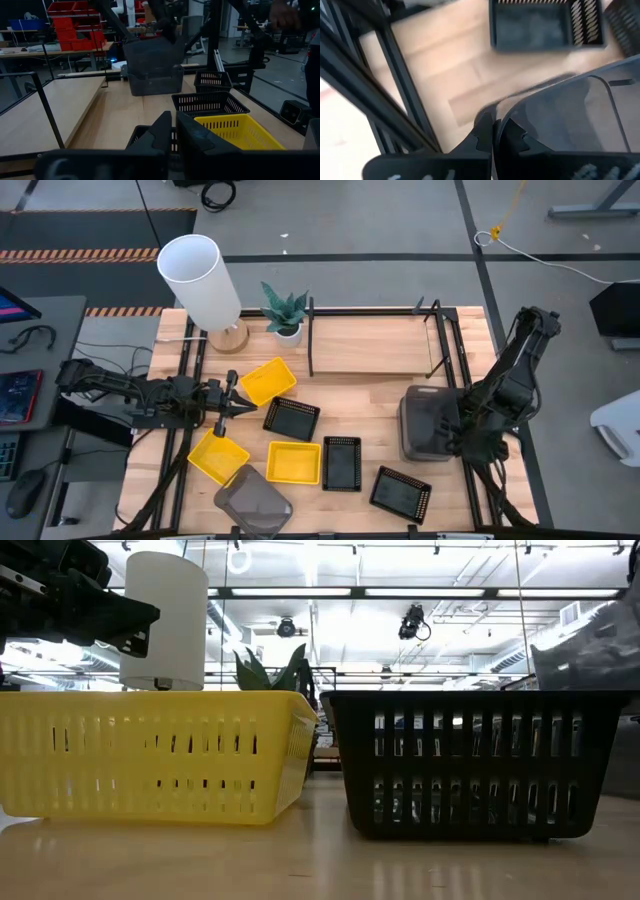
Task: Stack baskets on shelf by color
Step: Stack the top black bin on top of the right black bin
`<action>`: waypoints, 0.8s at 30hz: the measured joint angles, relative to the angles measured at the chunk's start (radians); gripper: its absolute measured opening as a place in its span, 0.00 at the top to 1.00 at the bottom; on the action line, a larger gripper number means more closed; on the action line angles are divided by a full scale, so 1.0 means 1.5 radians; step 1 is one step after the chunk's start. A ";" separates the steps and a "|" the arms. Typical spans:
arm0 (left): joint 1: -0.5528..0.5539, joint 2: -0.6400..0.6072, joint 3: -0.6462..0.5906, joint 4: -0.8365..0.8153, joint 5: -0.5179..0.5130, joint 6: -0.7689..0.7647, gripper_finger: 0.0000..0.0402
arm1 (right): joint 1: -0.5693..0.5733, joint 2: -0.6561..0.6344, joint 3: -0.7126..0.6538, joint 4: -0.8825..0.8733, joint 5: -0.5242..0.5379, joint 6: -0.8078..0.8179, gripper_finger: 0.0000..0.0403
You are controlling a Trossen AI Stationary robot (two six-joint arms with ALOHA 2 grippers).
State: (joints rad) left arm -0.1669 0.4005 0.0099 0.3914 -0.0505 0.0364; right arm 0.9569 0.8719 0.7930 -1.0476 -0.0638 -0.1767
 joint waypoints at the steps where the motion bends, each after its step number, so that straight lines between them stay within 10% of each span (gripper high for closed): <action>1: 0.000 0.000 0.000 0.000 0.000 0.000 0.91 | 0.000 0.000 -0.006 -0.006 0.001 -0.002 0.98; 24: 0.000 0.000 0.000 0.000 0.000 0.000 0.91 | 0.000 0.060 -0.033 0.049 0.012 0.000 0.73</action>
State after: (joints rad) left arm -0.1666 0.4004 0.0098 0.3914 -0.0508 0.0364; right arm 0.9565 0.9615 0.7441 -0.9747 -0.0452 -0.1769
